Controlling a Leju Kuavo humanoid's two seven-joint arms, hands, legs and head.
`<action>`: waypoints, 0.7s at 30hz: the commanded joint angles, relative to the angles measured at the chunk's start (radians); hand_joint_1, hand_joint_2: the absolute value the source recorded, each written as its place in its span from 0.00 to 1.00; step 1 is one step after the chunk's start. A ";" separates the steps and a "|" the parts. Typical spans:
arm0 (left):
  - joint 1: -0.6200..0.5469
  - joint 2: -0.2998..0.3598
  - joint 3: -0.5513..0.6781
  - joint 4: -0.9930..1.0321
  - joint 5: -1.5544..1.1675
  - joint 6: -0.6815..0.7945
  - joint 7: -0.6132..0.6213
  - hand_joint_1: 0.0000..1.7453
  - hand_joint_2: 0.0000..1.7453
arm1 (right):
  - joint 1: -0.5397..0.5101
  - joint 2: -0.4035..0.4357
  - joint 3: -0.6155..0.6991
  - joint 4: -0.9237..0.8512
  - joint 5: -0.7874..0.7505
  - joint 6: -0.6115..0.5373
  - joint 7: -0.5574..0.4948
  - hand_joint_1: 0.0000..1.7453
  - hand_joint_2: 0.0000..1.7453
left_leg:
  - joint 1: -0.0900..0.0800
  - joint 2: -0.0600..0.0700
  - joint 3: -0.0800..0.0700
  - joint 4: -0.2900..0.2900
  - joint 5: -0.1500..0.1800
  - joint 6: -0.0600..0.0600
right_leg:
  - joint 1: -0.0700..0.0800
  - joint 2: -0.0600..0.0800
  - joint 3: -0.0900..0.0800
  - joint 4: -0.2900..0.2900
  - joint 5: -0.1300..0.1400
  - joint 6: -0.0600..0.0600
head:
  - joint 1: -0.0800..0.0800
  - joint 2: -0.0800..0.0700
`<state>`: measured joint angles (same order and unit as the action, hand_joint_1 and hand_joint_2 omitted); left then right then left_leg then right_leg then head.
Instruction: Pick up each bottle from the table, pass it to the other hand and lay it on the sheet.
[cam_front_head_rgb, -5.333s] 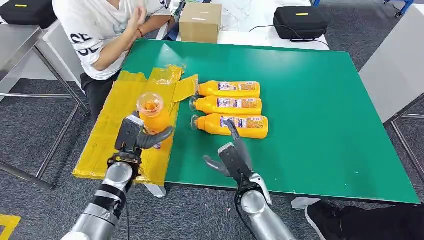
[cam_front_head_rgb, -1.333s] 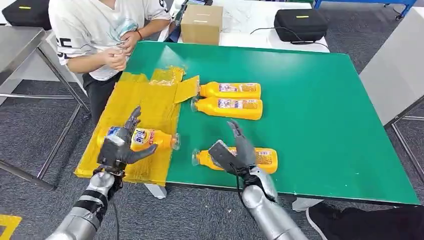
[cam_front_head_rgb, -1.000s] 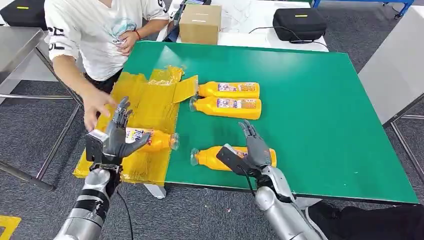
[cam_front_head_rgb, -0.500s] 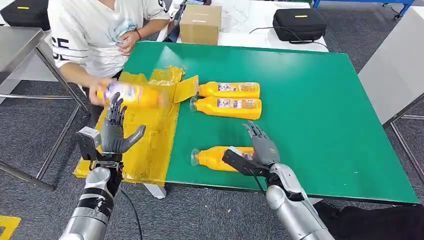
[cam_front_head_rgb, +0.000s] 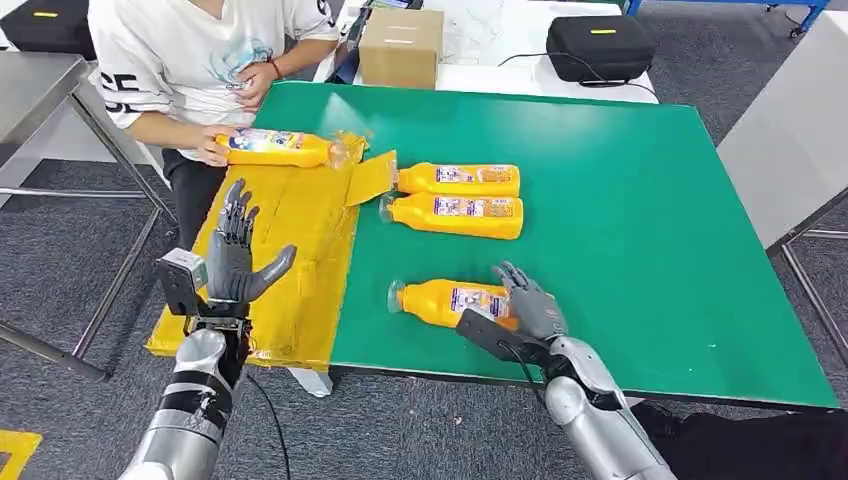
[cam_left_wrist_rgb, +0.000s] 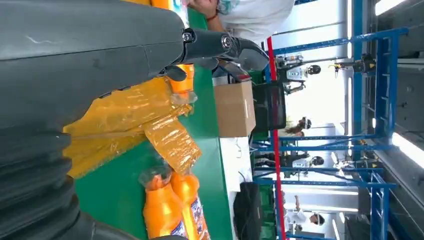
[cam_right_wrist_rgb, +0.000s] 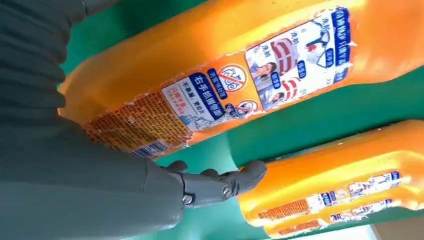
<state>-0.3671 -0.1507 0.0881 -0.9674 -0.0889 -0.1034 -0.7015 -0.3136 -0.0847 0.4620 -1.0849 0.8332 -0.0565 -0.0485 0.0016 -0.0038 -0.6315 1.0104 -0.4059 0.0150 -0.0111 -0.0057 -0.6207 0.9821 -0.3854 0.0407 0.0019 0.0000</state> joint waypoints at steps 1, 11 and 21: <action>-0.079 0.002 -0.015 0.169 -0.025 0.015 0.004 0.00 1.00 | 0.020 -0.050 0.039 0.008 -0.007 0.028 0.024 0.00 1.00 | 0.000 -0.002 0.005 -0.001 -0.002 -0.001 | 0.000 -0.002 0.006 -0.001 -0.002 -0.001 | 0.000 0.000; -0.060 0.007 -0.028 0.145 -0.037 -0.009 0.008 0.00 1.00 | -0.039 -0.112 0.104 0.086 0.024 0.133 0.059 0.91 1.00 | 0.000 -0.002 0.007 -0.001 -0.002 -0.001 | 0.000 -0.002 0.007 -0.001 -0.003 -0.002 | 0.000 0.000; -0.096 0.022 -0.028 0.218 -0.034 -0.053 0.003 0.00 1.00 | -0.176 -0.106 0.185 0.301 -0.039 0.233 0.007 1.00 1.00 | 0.001 0.000 0.007 -0.002 -0.001 -0.001 | 0.001 -0.001 0.008 -0.002 -0.001 -0.001 | 0.000 0.000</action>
<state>-0.3969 -0.1511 0.0729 -0.8694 -0.1209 -0.1381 -0.6996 -0.4197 -0.1793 0.5478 -0.9998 0.8255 0.1068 -0.0145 0.0014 -0.0030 -0.6285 1.0104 -0.4058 0.0153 -0.0112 -0.0044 -0.6183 0.9819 -0.3850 0.0408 0.0019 0.0000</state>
